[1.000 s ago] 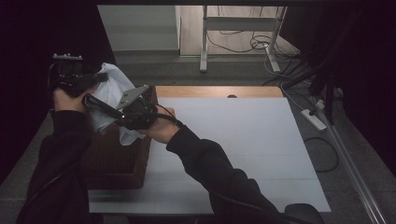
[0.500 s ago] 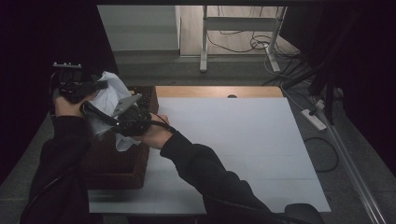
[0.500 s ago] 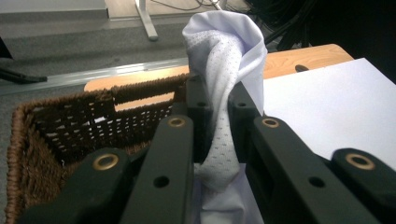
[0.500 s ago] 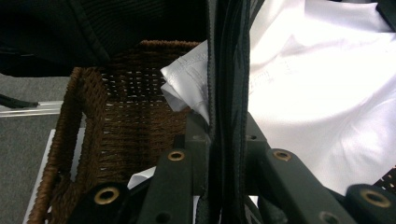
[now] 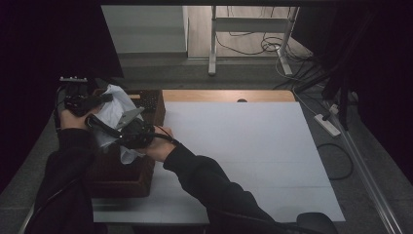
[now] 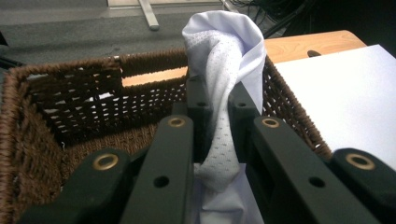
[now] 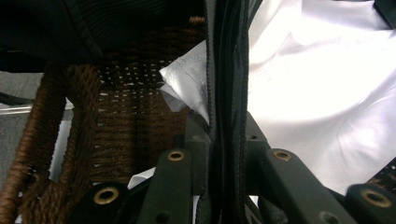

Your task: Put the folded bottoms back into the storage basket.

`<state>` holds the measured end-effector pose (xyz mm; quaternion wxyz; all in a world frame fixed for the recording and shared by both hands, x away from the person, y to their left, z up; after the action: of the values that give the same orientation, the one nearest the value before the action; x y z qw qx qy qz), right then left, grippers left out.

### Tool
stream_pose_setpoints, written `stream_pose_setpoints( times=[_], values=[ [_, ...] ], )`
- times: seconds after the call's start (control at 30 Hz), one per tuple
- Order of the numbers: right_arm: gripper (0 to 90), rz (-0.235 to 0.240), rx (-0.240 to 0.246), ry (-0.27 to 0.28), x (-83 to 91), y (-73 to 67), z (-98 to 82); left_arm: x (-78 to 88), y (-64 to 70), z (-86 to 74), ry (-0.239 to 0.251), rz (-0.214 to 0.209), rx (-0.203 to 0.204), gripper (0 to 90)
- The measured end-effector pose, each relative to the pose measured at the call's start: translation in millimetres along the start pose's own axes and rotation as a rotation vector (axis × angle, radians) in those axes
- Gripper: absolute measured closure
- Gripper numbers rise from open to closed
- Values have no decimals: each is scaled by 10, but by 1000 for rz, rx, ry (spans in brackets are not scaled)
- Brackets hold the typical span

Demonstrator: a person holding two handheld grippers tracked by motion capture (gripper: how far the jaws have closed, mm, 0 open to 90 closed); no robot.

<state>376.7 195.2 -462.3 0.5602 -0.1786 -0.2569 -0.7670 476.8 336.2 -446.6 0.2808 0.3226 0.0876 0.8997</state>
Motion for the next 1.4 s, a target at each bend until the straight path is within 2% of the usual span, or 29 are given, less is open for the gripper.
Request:
stream_pose_setpoints(
  times=[0.27,0.57,0.77,0.83,0.87,0.9,0.97,1.07,1.23,1.4],
  values=[
    [787,7,-15,-27,-124,-30,-150,-101,-78,-150,-14,-14,7,828],
    [787,18,-15,-58,-252,-96,-265,-111,-167,-297,-31,-26,23,827],
    [782,24,5,-87,-311,-152,-320,-147,-222,-415,-61,-18,26,824],
    [756,31,18,-98,-320,-177,-325,-147,-253,-461,-84,2,23,811],
    [716,47,15,-103,-329,-206,-323,-133,-277,-468,-88,36,15,781],
    [641,71,8,-103,-331,-237,-316,-113,-301,-463,-83,70,8,703],
    [526,108,5,-81,-320,-305,-277,-52,-330,-435,-62,104,7,537],
    [450,104,16,-69,-299,-333,-231,31,-342,-411,-51,129,-5,427],
    [383,81,-12,-54,-268,-261,-184,91,-335,-430,-44,125,-9,359],
    [332,79,-51,-84,-239,-172,-216,95,-295,-477,-56,93,1,285]
  ],
)
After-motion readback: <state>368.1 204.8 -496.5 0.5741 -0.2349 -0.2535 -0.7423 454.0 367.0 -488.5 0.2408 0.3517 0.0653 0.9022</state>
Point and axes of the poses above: each handheld gripper's, and its own axes: x roughly backward along the jaws, z roughly out of its top, y roughly to its right, the point moved 8 cm from there along -x, roughly forward along the jaws, and after that the axes turned 9 degrees about -z, right-handed, at the moved point
